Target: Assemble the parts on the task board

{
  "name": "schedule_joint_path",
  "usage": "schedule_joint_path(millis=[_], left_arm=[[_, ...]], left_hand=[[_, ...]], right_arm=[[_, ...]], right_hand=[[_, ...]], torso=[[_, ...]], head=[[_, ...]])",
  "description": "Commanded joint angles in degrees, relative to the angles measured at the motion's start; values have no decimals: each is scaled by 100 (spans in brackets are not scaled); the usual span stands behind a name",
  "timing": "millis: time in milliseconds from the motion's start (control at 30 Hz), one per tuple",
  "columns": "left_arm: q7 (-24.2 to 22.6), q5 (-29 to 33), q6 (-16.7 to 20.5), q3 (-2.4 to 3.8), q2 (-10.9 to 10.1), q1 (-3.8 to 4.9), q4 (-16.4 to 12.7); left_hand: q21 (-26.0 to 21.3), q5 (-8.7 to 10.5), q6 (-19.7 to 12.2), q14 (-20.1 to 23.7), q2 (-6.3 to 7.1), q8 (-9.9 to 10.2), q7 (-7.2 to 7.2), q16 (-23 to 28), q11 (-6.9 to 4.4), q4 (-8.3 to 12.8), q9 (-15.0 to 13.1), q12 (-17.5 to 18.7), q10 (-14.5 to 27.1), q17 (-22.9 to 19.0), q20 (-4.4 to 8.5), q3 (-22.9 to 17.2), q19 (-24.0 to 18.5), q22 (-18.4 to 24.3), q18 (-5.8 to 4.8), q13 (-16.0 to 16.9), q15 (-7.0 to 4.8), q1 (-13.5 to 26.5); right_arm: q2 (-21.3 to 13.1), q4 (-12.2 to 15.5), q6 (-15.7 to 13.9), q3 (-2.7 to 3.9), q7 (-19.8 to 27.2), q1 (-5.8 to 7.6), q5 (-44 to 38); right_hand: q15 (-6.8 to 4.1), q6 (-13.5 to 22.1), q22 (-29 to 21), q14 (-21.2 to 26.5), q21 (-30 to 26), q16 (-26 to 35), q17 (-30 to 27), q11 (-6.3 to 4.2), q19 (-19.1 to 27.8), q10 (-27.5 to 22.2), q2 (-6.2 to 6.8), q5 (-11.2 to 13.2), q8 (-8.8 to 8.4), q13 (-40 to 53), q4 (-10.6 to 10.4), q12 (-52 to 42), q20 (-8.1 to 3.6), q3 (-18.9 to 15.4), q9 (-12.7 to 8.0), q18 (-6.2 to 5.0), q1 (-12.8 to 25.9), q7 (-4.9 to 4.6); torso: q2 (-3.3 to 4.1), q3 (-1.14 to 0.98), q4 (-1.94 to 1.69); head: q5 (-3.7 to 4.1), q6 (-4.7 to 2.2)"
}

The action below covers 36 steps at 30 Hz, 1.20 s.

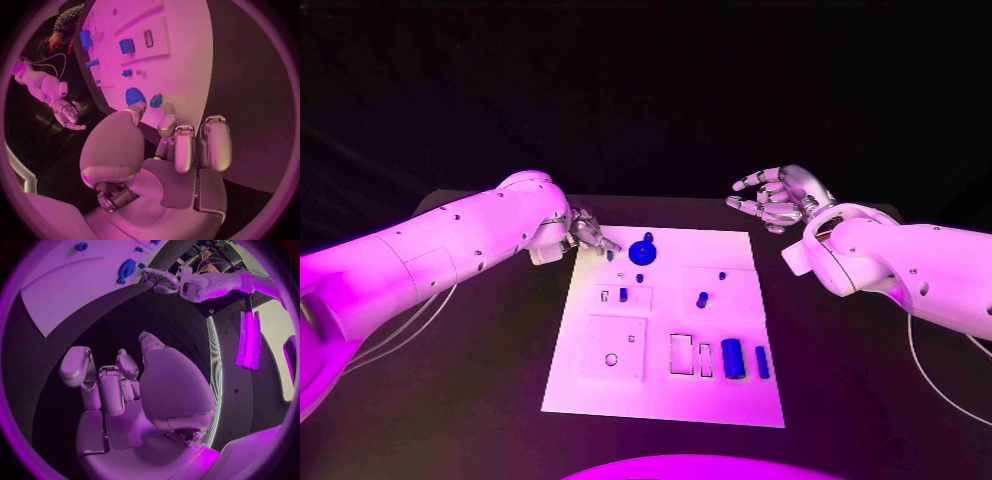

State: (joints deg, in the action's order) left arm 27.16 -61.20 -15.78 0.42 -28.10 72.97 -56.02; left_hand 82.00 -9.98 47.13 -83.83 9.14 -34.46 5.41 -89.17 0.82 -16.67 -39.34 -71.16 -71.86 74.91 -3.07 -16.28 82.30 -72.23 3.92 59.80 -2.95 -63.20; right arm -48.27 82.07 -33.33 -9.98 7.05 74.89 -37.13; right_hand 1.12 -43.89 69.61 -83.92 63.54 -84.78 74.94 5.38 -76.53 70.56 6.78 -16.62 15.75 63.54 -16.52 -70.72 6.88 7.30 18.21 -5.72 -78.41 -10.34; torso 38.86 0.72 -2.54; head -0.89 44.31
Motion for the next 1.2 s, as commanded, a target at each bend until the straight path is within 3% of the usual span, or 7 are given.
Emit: schedule_joint_path(millis=[33,300,900,967,1133,1200], left_arm=[[-84,81,-139,-5,33,2,10],[-115,117,-137,-27,54,-1,40],[-197,308,37,-34,71,-2,104],[-208,325,22,-34,71,-2,109],[-228,351,-29,-35,65,-2,120],[-232,360,-41,-35,61,-2,124]], left_hand=[[-21,25,57,-584,-7,30,-5,-26,28,0,21,-2,10,1402,-59,26,-1,-15,-26,11,43,-92],[-21,12,130,-585,-65,51,-15,-27,20,2,53,-18,-1,1404,-60,19,-3,-15,-25,26,39,-174],[-16,16,290,-583,-455,170,-66,-25,-27,30,177,-22,-8,1400,-31,-278,-8,-30,-26,8,3,-822],[-18,14,290,-585,-513,178,-81,-28,-40,85,183,-17,-4,1405,-21,-440,-12,-30,-24,2,-8,-1048],[-26,12,280,-587,-512,172,-90,-31,-50,169,175,6,12,1412,-11,-782,-22,-21,-22,-27,-15,-1338],[-27,-1,242,-589,-458,145,-65,-35,-50,289,143,32,19,1418,-6,-1235,-26,-23,-22,-53,-10,-1500]], right_arm=[[6,5,25,1,44,-2,-47],[13,0,28,1,44,-2,-47],[38,-32,53,0,45,-3,-38],[40,-34,55,0,45,-4,-35],[42,-39,62,0,43,-4,-32],[42,-41,67,0,40,-5,-31]], right_hand=[[-46,5,-1,-298,-20,26,186,-26,-19,-5,10,22,26,-5,-8,11,-32,-20,-6,-33,53,22],[-47,6,1,-299,-20,26,188,-27,-21,-1,6,21,30,-3,-7,7,-32,-17,-7,-33,54,22],[-48,7,2,-299,-20,28,186,-27,-23,5,-4,20,34,2,-8,2,-33,-12,-9,-32,58,23],[-48,7,2,-299,-20,28,186,-27,-23,5,-4,20,34,2,-8,2,-33,-12,-9,-32,58,23],[-48,7,2,-299,-20,28,186,-27,-23,5,-4,20,34,2,-8,2,-33,-12,-9,-32,58,23],[-48,6,-2,-299,-26,28,185,-27,-22,14,-12,22,39,11,-13,-7,-33,-13,-9,-33,72,23]], torso=[[-1,0,-3],[6,2,-3],[-1,-6,-5],[-1,-6,-4],[-3,-3,0],[-4,-1,-1]], head=[[-4,-2],[2,-3],[8,6],[7,10],[0,15],[-2,21]])
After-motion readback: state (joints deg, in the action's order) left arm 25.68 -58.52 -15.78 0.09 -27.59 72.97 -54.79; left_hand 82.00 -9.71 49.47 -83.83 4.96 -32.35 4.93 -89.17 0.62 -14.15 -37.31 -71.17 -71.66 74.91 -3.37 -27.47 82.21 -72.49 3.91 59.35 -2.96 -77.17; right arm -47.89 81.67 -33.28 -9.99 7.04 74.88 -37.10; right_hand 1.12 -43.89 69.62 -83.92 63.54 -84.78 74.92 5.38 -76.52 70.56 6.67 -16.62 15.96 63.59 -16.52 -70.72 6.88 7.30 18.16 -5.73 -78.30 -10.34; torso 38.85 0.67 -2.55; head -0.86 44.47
